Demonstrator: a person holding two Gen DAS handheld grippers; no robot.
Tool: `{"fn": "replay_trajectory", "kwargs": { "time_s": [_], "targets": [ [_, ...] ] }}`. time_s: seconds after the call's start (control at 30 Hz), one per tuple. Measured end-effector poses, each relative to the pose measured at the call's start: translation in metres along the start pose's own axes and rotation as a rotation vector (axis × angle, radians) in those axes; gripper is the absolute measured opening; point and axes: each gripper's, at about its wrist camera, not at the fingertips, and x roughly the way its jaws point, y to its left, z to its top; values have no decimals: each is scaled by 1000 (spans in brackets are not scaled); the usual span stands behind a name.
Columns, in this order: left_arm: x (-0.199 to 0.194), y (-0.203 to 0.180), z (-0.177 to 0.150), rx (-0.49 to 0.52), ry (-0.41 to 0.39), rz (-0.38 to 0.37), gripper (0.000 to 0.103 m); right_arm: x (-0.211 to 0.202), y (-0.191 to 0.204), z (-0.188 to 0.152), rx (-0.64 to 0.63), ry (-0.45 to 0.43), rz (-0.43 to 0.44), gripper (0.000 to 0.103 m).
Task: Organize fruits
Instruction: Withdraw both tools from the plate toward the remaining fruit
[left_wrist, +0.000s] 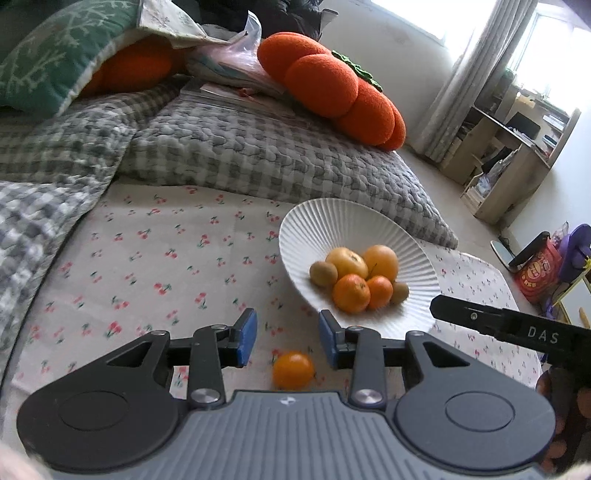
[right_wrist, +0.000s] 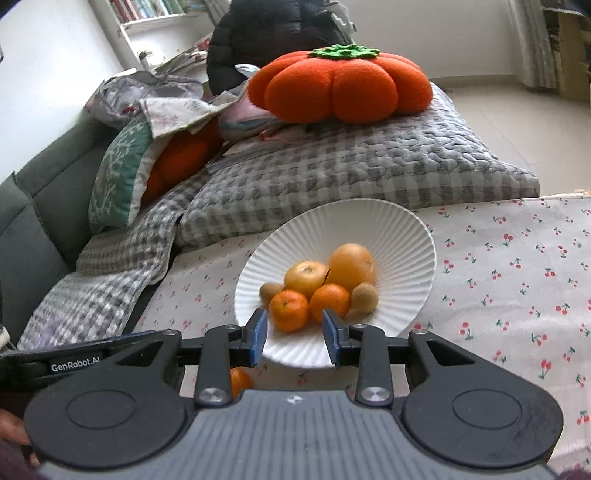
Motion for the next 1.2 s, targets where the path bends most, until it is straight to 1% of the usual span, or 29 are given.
{"fn": "replay_trajectory", "kwargs": {
  "time_s": [0.1, 0.2, 0.33, 0.43, 0.53, 0.6, 0.67, 0.77, 0.83, 0.9, 0.93, 0.97, 1.03, 1.07, 1.1, 1.17, 1.2],
  "targets": [
    [-10, -3, -10, -2, 2, -6, 30, -8, 9, -5, -21, 5, 3, 31],
    [-21, -6, -19, -3, -4, -11, 31, -21, 20, -10, -46, -11, 13, 31],
    [-34, -8, -33, -18, -9, -7, 33, -36, 33, -24, -85, -6, 25, 31],
    [-41, -13, -43, 5, -14, 0, 33, -46, 39, -31, -109, -6, 11, 31],
    [-44, -17, -51, 16, -17, 4, 33, -55, 38, -34, -92, 5, 1, 35],
    [-44, -18, -56, 13, -4, -13, 34, -62, 38, -38, -86, -3, -9, 39],
    [-44, -20, -62, 26, 0, -6, 35, -69, 37, -43, -96, -12, -24, 45],
    [-42, -24, -69, 47, 11, 14, 39, -74, 37, -50, -127, -5, -43, 47],
    [-40, -26, -72, 47, 21, 9, 40, -76, 35, -53, -129, -1, -47, 47],
    [-40, -28, -75, 56, 25, 11, 43, -76, 34, -53, -140, 4, -49, 52],
    [-41, -30, -77, 61, 24, 14, 46, -77, 35, -55, -154, 7, -52, 58],
    [-41, -31, -78, 67, 24, 17, 47, -76, 36, -55, -172, 8, -59, 66],
    [-40, -32, -81, 75, 25, 22, 55, -76, 39, -56, -201, 3, -69, 77],
    [-39, -32, -81, 74, 27, 24, 57, -76, 41, -56, -211, -1, -74, 82],
    [-38, -31, -82, 72, 29, 26, 60, -76, 41, -56, -215, -4, -76, 84],
    [-37, -30, -82, 66, 34, 31, 65, -76, 42, -57, -221, -8, -82, 94],
    [-37, -30, -83, 64, 35, 34, 70, -76, 42, -57, -226, -10, -89, 96]
  ]
}}
